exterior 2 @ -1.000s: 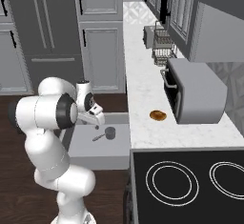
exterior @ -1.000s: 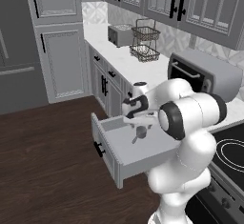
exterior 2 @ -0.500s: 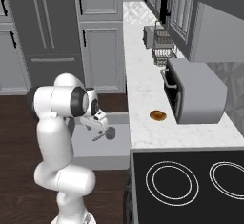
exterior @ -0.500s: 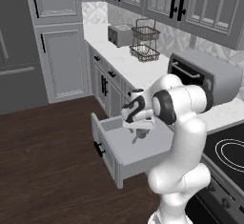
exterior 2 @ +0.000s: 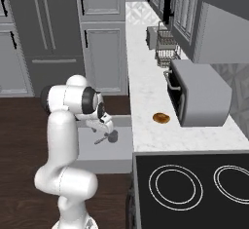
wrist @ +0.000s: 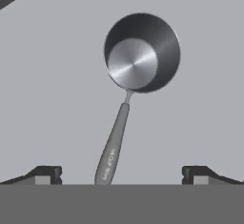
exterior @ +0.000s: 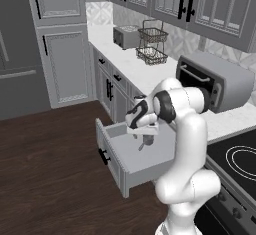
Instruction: Pick the measuring cup from the drawer and place it on the counter.
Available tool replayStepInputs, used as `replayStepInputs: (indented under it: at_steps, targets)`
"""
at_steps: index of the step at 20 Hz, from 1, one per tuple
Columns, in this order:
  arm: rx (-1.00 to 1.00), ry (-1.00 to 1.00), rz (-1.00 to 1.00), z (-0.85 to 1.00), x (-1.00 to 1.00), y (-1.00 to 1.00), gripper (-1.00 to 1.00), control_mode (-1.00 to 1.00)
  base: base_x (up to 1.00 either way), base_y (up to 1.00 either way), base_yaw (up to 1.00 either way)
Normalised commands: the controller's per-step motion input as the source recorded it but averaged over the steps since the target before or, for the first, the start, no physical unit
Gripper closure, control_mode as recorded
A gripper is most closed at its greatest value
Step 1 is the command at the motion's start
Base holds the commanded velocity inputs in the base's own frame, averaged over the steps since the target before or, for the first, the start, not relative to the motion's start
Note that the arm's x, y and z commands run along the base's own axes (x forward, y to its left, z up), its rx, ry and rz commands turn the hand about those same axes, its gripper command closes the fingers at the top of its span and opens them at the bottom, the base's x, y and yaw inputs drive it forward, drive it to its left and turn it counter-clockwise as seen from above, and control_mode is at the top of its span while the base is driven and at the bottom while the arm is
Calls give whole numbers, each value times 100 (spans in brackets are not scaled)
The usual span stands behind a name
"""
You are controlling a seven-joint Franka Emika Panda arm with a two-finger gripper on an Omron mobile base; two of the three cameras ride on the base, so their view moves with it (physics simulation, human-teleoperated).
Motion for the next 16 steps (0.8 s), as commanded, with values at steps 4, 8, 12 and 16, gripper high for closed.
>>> replayStepInputs:
  at_steps: [4,8,12,16]
  targets:
    - [0,1,0,-55,26,0,-100,-100,0,0,0]
    - [0,1,0,-69,27,0,-100,-100,0,0,0]
    - [0,1,0,-31,7,-4,-100,-100,0,0,0]
    - [0,8,0,-49,-11,-1,-100,-100,0,0,0]
